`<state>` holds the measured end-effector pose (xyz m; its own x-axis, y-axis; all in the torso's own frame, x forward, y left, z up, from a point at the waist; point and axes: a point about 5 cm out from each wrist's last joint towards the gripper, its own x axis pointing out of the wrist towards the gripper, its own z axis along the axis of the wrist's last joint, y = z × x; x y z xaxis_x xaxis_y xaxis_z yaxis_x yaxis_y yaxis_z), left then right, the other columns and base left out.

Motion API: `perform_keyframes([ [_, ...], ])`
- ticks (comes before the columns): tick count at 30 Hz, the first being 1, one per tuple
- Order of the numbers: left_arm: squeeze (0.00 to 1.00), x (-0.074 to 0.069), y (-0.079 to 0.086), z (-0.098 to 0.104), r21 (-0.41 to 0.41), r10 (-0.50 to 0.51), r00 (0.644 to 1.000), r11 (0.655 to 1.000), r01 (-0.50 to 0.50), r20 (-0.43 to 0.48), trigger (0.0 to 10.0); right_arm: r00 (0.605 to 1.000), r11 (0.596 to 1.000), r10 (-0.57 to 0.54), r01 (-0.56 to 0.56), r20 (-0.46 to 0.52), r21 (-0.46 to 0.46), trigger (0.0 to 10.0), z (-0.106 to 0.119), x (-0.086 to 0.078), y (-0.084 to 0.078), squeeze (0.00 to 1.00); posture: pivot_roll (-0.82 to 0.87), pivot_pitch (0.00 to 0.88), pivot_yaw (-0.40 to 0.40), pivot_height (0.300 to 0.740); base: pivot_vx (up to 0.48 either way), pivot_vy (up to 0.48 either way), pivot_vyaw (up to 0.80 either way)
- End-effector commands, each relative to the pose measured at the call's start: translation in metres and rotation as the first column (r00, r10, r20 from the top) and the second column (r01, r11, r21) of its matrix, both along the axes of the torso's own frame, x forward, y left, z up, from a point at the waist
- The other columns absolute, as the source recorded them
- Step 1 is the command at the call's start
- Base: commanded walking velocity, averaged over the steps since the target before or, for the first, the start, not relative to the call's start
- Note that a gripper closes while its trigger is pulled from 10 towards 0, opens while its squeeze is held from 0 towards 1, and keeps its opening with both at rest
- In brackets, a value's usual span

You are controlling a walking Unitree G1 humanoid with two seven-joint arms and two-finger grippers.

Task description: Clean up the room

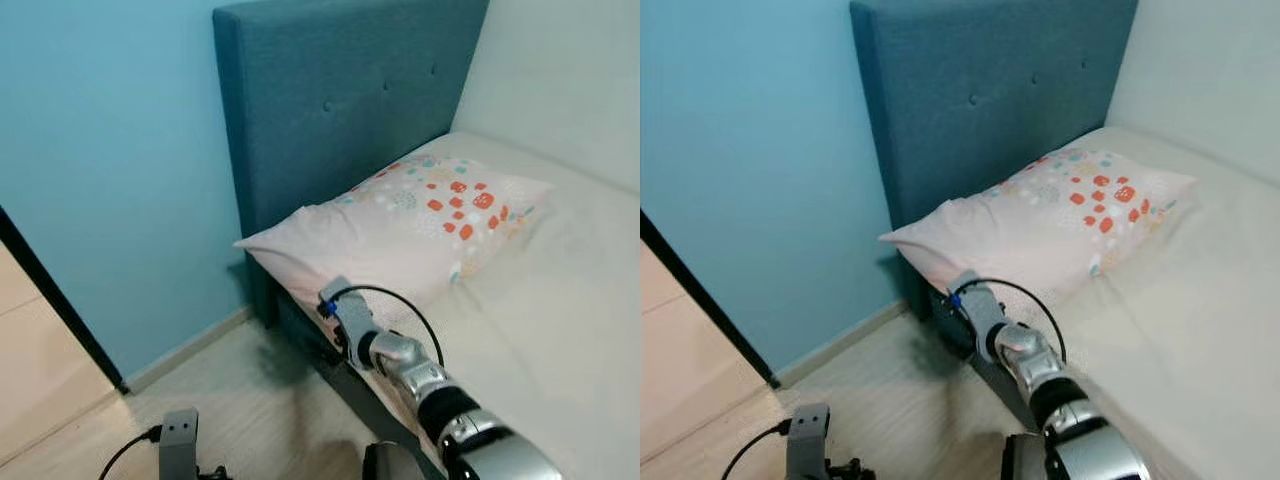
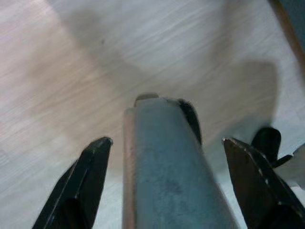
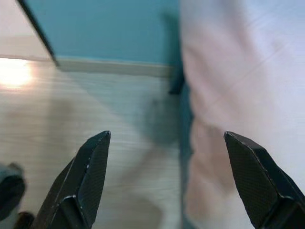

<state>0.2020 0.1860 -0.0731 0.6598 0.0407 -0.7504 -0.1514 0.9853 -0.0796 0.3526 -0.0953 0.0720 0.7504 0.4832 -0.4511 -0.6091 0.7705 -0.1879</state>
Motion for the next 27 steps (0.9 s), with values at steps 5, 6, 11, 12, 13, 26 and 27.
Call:
perform_keyframes([
  [5, 0.00, -0.009, 0.005, -0.002, -0.029, 0.016, 0.999, 0.999, -0.014, 0.046, 10.0, 0.999, 0.999, -0.026, 0.027, 0.028, -0.025, 10.0, 0.008, 0.007, -0.004, 0.00, 0.13, 0.202, -0.083, 0.591, 0.000, 0.000, 0.00],
  [6, 0.00, -0.011, 0.008, -0.001, -0.032, 0.024, 0.998, 0.999, -0.022, 0.062, 10.0, 0.999, 0.999, -0.040, 0.041, 0.034, -0.014, 10.0, 0.011, 0.010, -0.005, 0.00, 0.15, 0.238, -0.085, 0.591, 0.000, 0.000, 0.00],
  [11, 0.00, -0.019, 0.021, 0.002, -0.025, 0.037, 0.992, 0.999, -0.034, 0.123, 10.0, 0.997, 0.998, -0.065, 0.065, 0.043, 0.008, 10.0, 0.019, 0.015, -0.005, 0.00, 0.19, 0.316, -0.086, 0.591, 0.000, 0.000, 0.00],
  [12, 0.00, -0.023, 0.024, 0.002, -0.022, 0.040, 0.989, 0.999, -0.037, 0.140, 10.0, 0.996, 0.997, -0.071, 0.070, 0.047, 0.013, 10.0, 0.020, 0.016, -0.004, 0.00, 0.20, 0.335, -0.088, 0.591, 0.000, 0.000, 0.00],
  [13, 0.00, -0.023, 0.024, 0.002, -0.022, 0.040, 0.989, 0.999, -0.037, 0.140, 10.0, 0.996, 0.997, -0.071, 0.070, 0.047, 0.013, 10.0, 0.020, 0.016, -0.004, 0.00, 0.20, 0.335, -0.088, 0.591, 0.000, 0.000, 0.00],
  [26, 0.00, -0.028, 0.023, 0.017, -0.022, 0.003, 0.967, 1.000, 0.002, 0.253, 10.0, 0.877, 0.949, -0.229, 0.298, 0.423, -0.103, 10.0, 0.109, 0.056, -0.067, 0.00, 0.22, 0.402, -0.084, 0.591, 0.000, 0.000, 0.00],
  [27, 0.00, -0.028, 0.021, 0.018, -0.021, -0.005, 0.965, 1.000, 0.011, 0.261, 10.0, 0.858, 0.933, -0.246, 0.336, 0.451, -0.131, 10.0, 0.116, 0.058, -0.079, 0.00, 0.22, 0.402, -0.086, 0.591, 0.000, 0.000, 0.00],
])
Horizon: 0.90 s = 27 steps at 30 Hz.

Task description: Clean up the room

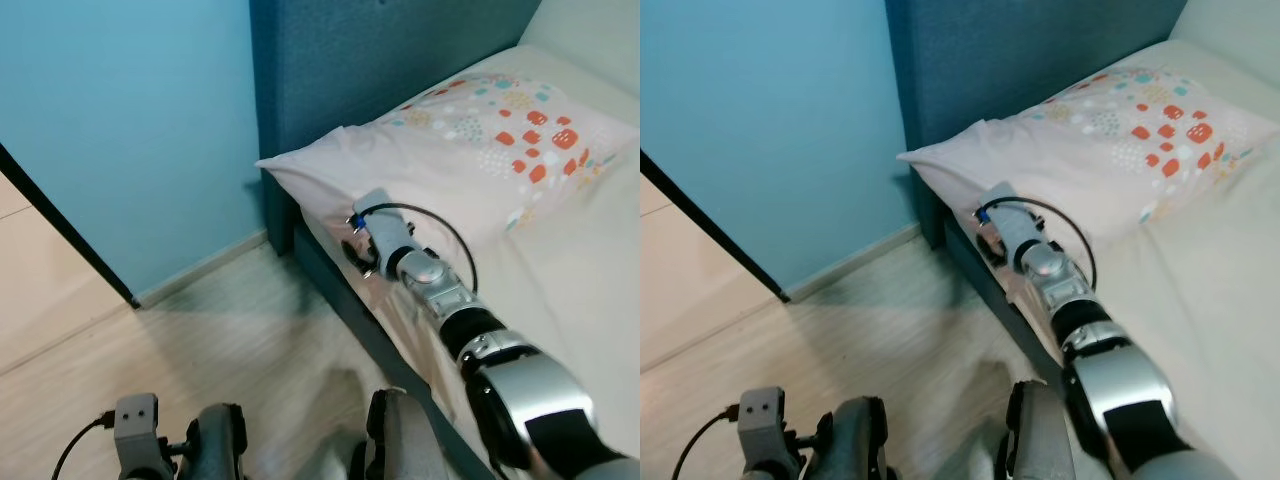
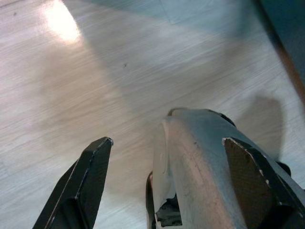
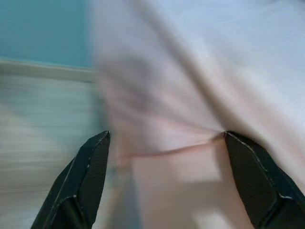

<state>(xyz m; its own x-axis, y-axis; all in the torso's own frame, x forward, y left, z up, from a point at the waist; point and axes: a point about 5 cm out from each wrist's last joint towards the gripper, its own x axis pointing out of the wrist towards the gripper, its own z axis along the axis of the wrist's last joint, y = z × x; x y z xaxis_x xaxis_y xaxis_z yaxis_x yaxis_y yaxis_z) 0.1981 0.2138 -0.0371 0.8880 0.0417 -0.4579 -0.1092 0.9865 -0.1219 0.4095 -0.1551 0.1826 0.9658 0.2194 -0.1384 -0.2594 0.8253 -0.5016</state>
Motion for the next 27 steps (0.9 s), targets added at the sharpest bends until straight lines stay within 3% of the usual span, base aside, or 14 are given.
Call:
perform_keyframes([
  [1, 0.00, -0.025, -0.008, -0.017, -0.028, -0.016, 0.994, 1.000, 0.013, -0.104, 10.0, 0.995, 0.994, -0.091, 0.093, 0.038, -0.062, 10.0, 0.009, 0.002, -0.026, 0.00, 0.22, 0.402, -0.086, 0.591, 0.000, 0.000, 0.00],
  [2, 0.00, -0.025, -0.008, -0.017, -0.028, -0.016, 0.994, 1.000, 0.013, -0.104, 10.0, 0.995, 0.994, -0.091, 0.093, 0.038, -0.062, 10.0, 0.009, 0.002, -0.026, 0.00, 0.22, 0.402, -0.086, 0.591, 0.000, 0.000, 0.00],
  [4, 0.00, -0.026, -0.007, -0.015, -0.028, -0.008, 0.995, 1.000, 0.005, -0.096, 10.0, 0.988, 0.983, -0.145, 0.150, 0.054, -0.105, 10.0, 0.014, 0.001, -0.045, 0.00, 0.22, 0.405, -0.093, 0.591, 0.000, 0.000, 0.00],
  [5, 0.00, -0.026, -0.007, -0.015, -0.028, -0.008, 0.995, 1.000, 0.005, -0.096, 10.0, 0.988, 0.983, -0.145, 0.150, 0.054, -0.105, 10.0, 0.014, 0.001, -0.045, 0.00, 0.22, 0.405, -0.093, 0.591, 0.000, 0.000, 0.00],
  [8, 0.00, -0.028, -0.006, -0.012, -0.029, 0.002, 0.996, 1.000, -0.004, -0.088, 10.0, 0.976, 0.967, -0.208, 0.216, 0.069, -0.138, 10.0, 0.018, -0.003, -0.069, 0.00, 0.23, 0.409, -0.093, 0.591, 0.000, 0.000, 0.00],
  [13, 0.00, -0.029, -0.007, -0.009, -0.032, -0.002, 0.997, 0.999, -0.001, -0.082, 10.0, 0.967, 0.959, -0.247, 0.253, 0.060, -0.124, 10.0, 0.017, -0.006, -0.084, 0.00, 0.22, 0.411, -0.092, 0.591, 0.000, 0.000, 0.00],
  [16, 0.00, -0.025, -0.011, -0.007, -0.034, -0.014, 0.997, 0.999, 0.012, -0.077, 10.0, 0.979, 0.978, -0.198, 0.200, 0.046, -0.062, 10.0, 0.016, -0.006, -0.077, 0.00, 0.22, 0.408, -0.091, 0.591, 0.000, 0.000, 0.00],
  [18, 0.00, -0.019, -0.015, -0.005, -0.041, -0.019, 0.997, 0.999, 0.016, -0.070, 10.0, 0.992, 0.991, -0.112, 0.108, 0.050, 0.085, 10.0, 0.020, -0.003, -0.060, 0.00, 0.21, 0.399, -0.089, 0.591, 0.000, 0.000, 0.00],
  [22, 0.00, -0.009, -0.020, -0.004, -0.057, -0.024, 0.998, 0.998, 0.020, -0.063, 10.0, 0.996, 0.937, 0.023, -0.050, 0.083, 0.345, 10.0, 0.031, 0.000, -0.037, 0.00, 0.19, 0.363, -0.092, 0.591, 0.000, 0.000, 0.00],
  [26, 0.00, -0.007, -0.021, -0.004, -0.062, -0.024, 0.998, 0.998, 0.021, -0.061, 10.0, 0.995, 0.922, 0.034, -0.068, 0.093, 0.381, 10.0, 0.034, 0.000, -0.035, 0.00, 0.19, 0.363, -0.092, 0.591, 0.000, 0.000, 0.00],
  [27, 0.00, 0.002, -0.026, -0.002, -0.072, -0.030, 0.998, 0.997, 0.026, -0.052, 10.0, 0.993, 0.896, 0.057, -0.095, 0.100, 0.435, 10.0, 0.031, -0.001, -0.030, 0.00, 0.17, 0.312, -0.095, 0.591, 0.000, 0.000, 0.00],
])
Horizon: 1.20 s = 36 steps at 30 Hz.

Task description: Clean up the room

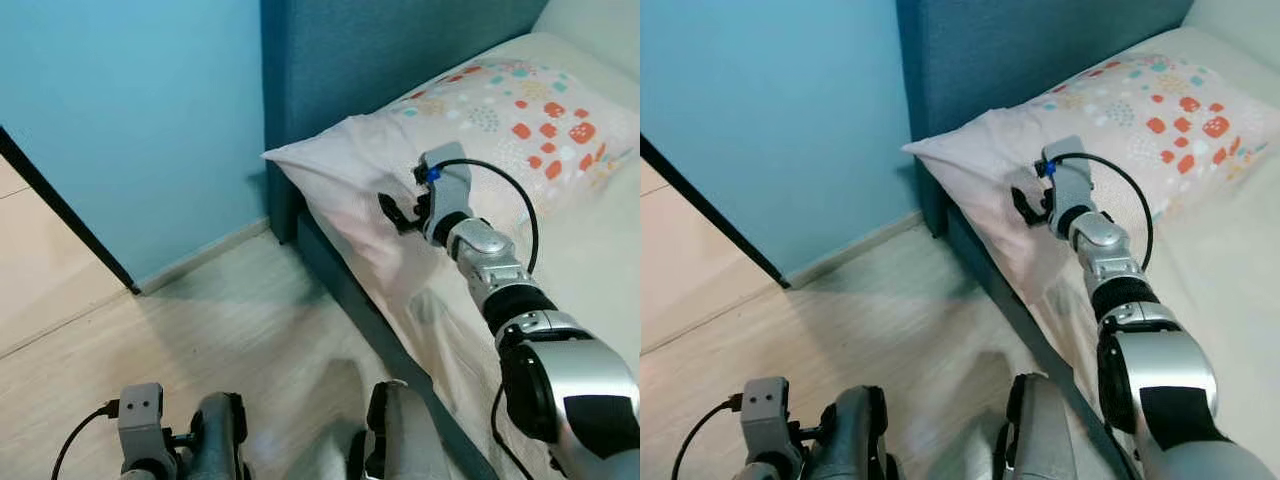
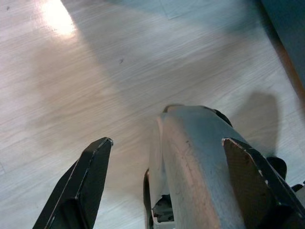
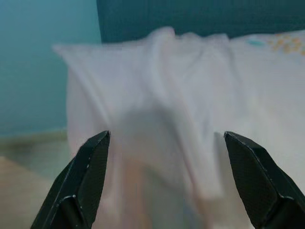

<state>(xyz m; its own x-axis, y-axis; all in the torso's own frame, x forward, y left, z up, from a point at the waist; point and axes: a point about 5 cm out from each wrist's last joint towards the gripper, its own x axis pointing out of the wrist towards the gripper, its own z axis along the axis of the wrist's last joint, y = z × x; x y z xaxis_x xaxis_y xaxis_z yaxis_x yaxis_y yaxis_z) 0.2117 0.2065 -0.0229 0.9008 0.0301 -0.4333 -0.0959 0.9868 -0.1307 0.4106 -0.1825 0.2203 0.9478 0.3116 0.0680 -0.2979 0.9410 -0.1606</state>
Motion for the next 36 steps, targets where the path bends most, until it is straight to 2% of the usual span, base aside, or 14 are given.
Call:
perform_keyframes([
  [1, 0.00, 0.000, -0.023, -0.013, -0.074, -0.027, 0.997, 0.997, 0.022, -0.068, 10.0, 0.999, 0.992, 0.054, -0.054, 0.004, 0.116, 10.0, -0.013, -0.006, 0.004, 0.00, 0.16, 0.276, -0.099, 0.591, 0.000, 0.000, 0.00],
  [3, 0.00, 0.008, -0.026, -0.011, -0.080, -0.030, 0.998, 0.996, 0.025, -0.061, 10.0, 0.996, 0.983, 0.085, -0.086, 0.016, 0.161, 10.0, -0.017, -0.008, 0.008, 0.00, 0.15, 0.266, -0.100, 0.591, 0.000, 0.000, 0.00],
  [5, 0.00, 0.029, -0.028, -0.004, -0.075, -0.028, 0.999, 0.997, 0.025, -0.039, 10.0, 0.995, 0.969, 0.100, -0.097, 0.001, 0.226, 10.0, -0.035, -0.016, 0.011, 0.00, 0.13, 0.200, -0.099, 0.601, 0.000, 0.000, 0.00],
  [7, 0.00, 0.036, -0.028, 0.000, -0.072, -0.024, 0.999, 0.997, 0.022, -0.031, 10.0, 0.995, 0.964, 0.095, -0.090, -0.010, 0.248, 10.0, -0.042, -0.018, 0.010, 0.00, 0.13, 0.189, -0.098, 0.606, 0.000, 0.000, 0.00],
  [9, 0.00, 0.057, -0.022, 0.012, -0.030, -0.001, 1.000, 1.000, 0.001, -0.006, 10.0, 0.995, 0.956, 0.088, -0.070, -0.050, 0.286, 10.0, -0.065, -0.027, 0.010, 0.00, 0.10, 0.114, -0.087, 0.616, 0.000, 0.000, 0.00],
  [10, 0.00, 0.057, -0.022, 0.012, -0.030, -0.001, 1.000, 1.000, 0.001, -0.006, 10.0, 0.995, 0.956, 0.088, -0.070, -0.050, 0.286, 10.0, -0.065, -0.027, 0.010, 0.00, 0.10, 0.114, -0.087, 0.616, 0.000, 0.000, 0.00],
  [12, 0.00, 0.076, -0.013, 0.027, 0.005, 0.032, 0.999, 0.999, -0.032, 0.029, 10.0, 0.991, 0.959, 0.089, -0.059, -0.099, 0.276, 10.0, -0.087, -0.037, 0.013, 0.00, 0.10, 0.080, -0.079, 0.626, 0.000, 0.000, 0.00],
  [16, 0.00, 0.091, -0.007, 0.039, 0.011, 0.047, 0.998, 0.999, -0.048, 0.048, 10.0, 0.986, 0.960, 0.075, -0.031, -0.151, 0.277, 10.0, -0.105, -0.046, 0.013, 0.00, 0.08, 0.040, -0.069, 0.636, 0.000, 0.000, 0.00],
  [20, 0.00, 0.096, -0.006, 0.041, 0.020, 0.051, 0.998, 0.998, -0.052, 0.030, 10.0, 0.976, 0.963, 0.056, 0.003, -0.210, 0.271, 10.0, -0.124, -0.055, 0.014, 0.00, 0.07, 0.008, -0.059, 0.646, 0.000, 0.000, 0.00],
  [26, 0.00, 0.085, -0.013, 0.024, 0.030, 0.039, 0.998, 0.999, -0.038, -0.057, 10.0, 0.965, 0.967, 0.074, -0.008, -0.251, 0.255, 10.0, -0.141, -0.065, 0.025, 0.00, 0.05, 0.000, -0.045, 0.661, 0.000, 0.000, 0.00],
  [30, 0.00, 0.056, -0.017, -0.006, 0.030, 0.038, 0.976, 0.999, -0.033, -0.213, 10.0, 0.948, 0.972, 0.097, -0.025, -0.302, 0.234, 10.0, -0.154, -0.072, 0.039, 0.00, 0.04, 0.000, -0.038, 0.681, 0.000, 0.000, 0.00],
  [31, 0.00, 0.056, -0.017, -0.006, 0.030, 0.038, 0.976, 0.999, -0.033, -0.213, 10.0, 0.948, 0.972, 0.097, -0.025, -0.302, 0.234, 10.0, -0.154, -0.072, 0.039, 0.00, 0.04, 0.000, -0.038, 0.681, 0.000, 0.000, 0.00],
  [34, 0.00, 0.027, -0.014, -0.028, 0.048, 0.043, 0.940, 0.998, -0.029, -0.339, 10.0, 0.910, 0.988, 0.076, -0.012, -0.407, 0.156, 10.0, -0.180, -0.086, 0.041, 0.00, 0.03, 0.000, -0.038, 0.696, 0.000, 0.000, 0.00],
  [36, 0.00, 0.020, -0.013, -0.034, 0.052, 0.043, 0.928, 0.998, -0.026, -0.369, 10.0, 0.897, 0.992, 0.063, -0.007, -0.438, 0.127, 10.0, -0.188, -0.091, 0.040, 0.00, 0.03, 0.000, -0.039, 0.701, 0.000, 0.000, 0.00],
])
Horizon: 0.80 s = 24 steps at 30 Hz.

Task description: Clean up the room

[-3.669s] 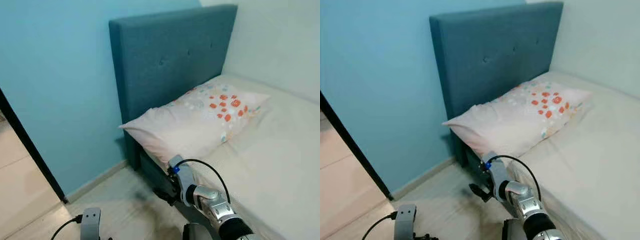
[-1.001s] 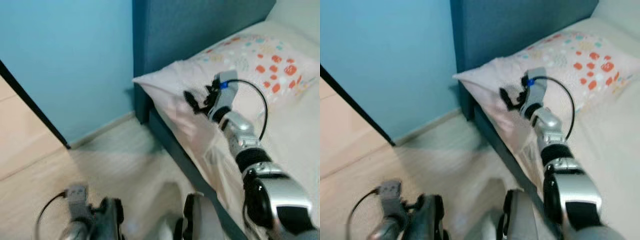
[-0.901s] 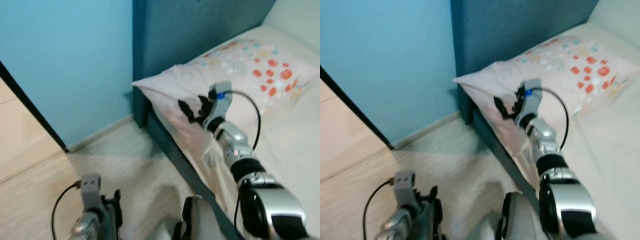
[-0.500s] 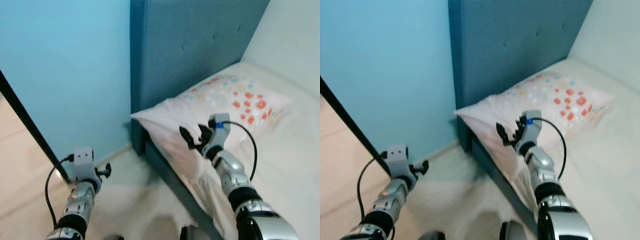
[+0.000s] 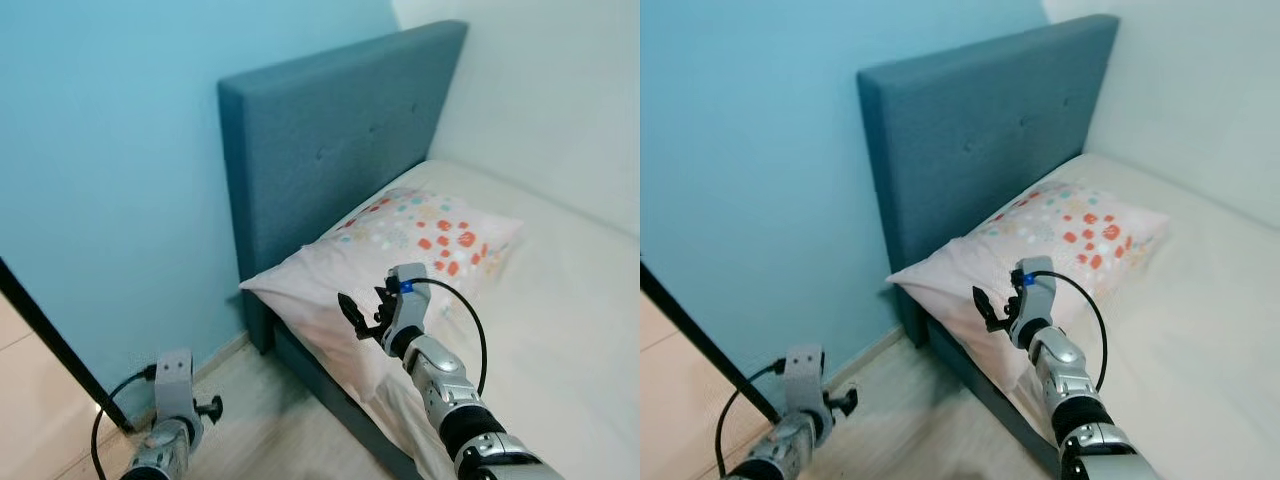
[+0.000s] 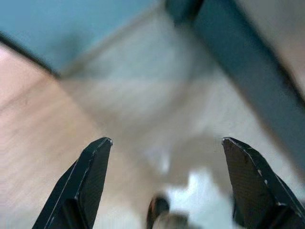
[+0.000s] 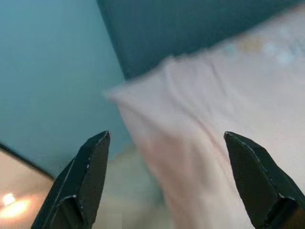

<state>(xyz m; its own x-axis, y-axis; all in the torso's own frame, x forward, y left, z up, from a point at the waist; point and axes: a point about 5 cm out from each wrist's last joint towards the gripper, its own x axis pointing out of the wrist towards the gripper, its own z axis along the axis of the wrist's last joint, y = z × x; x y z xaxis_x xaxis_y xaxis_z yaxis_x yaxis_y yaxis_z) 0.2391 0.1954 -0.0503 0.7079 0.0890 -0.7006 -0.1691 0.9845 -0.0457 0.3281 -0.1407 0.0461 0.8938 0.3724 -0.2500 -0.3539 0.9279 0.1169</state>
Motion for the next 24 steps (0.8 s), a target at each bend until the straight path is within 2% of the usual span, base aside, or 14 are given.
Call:
perform_keyframes([
  [1, 0.00, -0.017, -0.001, -0.012, 0.009, -0.013, 0.996, 1.000, 0.014, -0.083, 10.0, 0.994, 0.997, -0.006, -0.002, -0.106, -0.072, 10.0, -0.025, -0.017, -0.004, 0.00, 0.04, 0.000, -0.040, 0.706, 0.000, 0.000, 0.00],
  [2, 0.00, -0.017, -0.001, -0.012, 0.009, -0.013, 0.996, 1.000, 0.014, -0.083, 10.0, 0.994, 0.997, -0.006, -0.002, -0.106, -0.072, 10.0, -0.025, -0.017, -0.004, 0.00, 0.04, 0.000, -0.040, 0.706, 0.000, 0.000, 0.00],
  [4, 0.00, -0.029, 0.001, -0.019, 0.021, -0.019, 0.991, 1.000, 0.022, -0.129, 10.0, 0.985, 0.993, -0.019, -0.002, -0.171, -0.119, 10.0, -0.042, -0.031, -0.009, 0.00, 0.03, 0.000, -0.039, 0.716, 0.000, 0.000, 0.00],
  [5, 0.00, -0.029, 0.001, -0.019, 0.021, -0.019, 0.991, 1.000, 0.022, -0.129, 10.0, 0.985, 0.993, -0.019, -0.002, -0.171, -0.119, 10.0, -0.042, -0.031, -0.009, 0.00, 0.03, 0.000, -0.039, 0.716, 0.000, 0.000, 0.00],
  [6, 0.00, -0.036, 0.002, -0.023, 0.015, -0.014, 0.989, 1.000, 0.016, -0.148, 10.0, 0.975, 0.981, -0.031, -0.012, -0.220, -0.193, 10.0, -0.055, -0.042, -0.013, 0.00, 0.03, 0.000, -0.036, 0.721, 0.000, 0.000, 0.00],
  [7, 0.00, -0.041, 0.002, -0.025, 0.011, -0.026, 0.986, 1.000, 0.028, -0.163, 10.0, 0.968, 0.975, -0.050, -0.005, -0.244, -0.220, 10.0, -0.064, -0.053, -0.019, 0.00, 0.03, 0.000, -0.035, 0.721, 0.000, 0.000, 0.00],
  [8, 0.00, -0.041, 0.002, -0.025, 0.011, -0.026, 0.986, 1.000, 0.028, -0.163, 10.0, 0.968, 0.975, -0.050, -0.005, -0.244, -0.220, 10.0, -0.064, -0.053, -0.019, 0.00, 0.03, 0.000, -0.035, 0.721, 0.000, 0.000, 0.00],
  [10, 0.00, -0.048, 0.002, -0.029, 0.044, -0.099, 0.975, 0.993, 0.109, -0.197, 10.0, 0.936, 0.952, -0.100, -0.009, -0.339, -0.306, 10.0, -0.084, -0.075, -0.031, 0.00, 0.03, 0.000, -0.034, 0.721, 0.141, -0.193, 0.62],
  [11, 0.00, -0.050, 0.002, -0.030, 0.054, -0.126, 0.969, 0.989, 0.140, -0.210, 10.0, 0.926, 0.946, -0.111, -0.013, -0.361, -0.323, 10.0, -0.089, -0.081, -0.034, 0.00, 0.03, 0.000, -0.031, 0.721, 0.274, -0.394, 0.80],
  [14, 0.00, -0.050, 0.001, -0.031, 0.073, -0.156, 0.962, 0.982, 0.176, -0.223, 10.0, 0.918, 0.941, -0.121, -0.015, -0.377, -0.338, 10.0, -0.093, -0.086, -0.036, 0.00, 0.03, 0.000, -0.029, 0.721, 0.264, -0.399, 0.80],
  [20, 0.00, -0.042, -0.003, -0.027, 0.072, -0.145, 0.967, 0.984, 0.163, -0.210, 10.0, 0.922, 0.935, -0.126, -0.013, -0.366, -0.355, 10.0, -0.091, -0.083, -0.036, 0.00, 0.02, 0.000, -0.023, 0.721, 0.200, -0.417, 0.80],
  [24, 0.00, -0.036, -0.008, -0.025, 0.069, -0.142, 0.971, 0.985, 0.157, -0.191, 10.0, 0.916, 0.914, -0.142, -0.025, -0.376, -0.406, 10.0, -0.092, -0.083, -0.037, 0.00, 0.01, 0.000, -0.023, 0.721, 0.000, 0.000, 0.43],
])
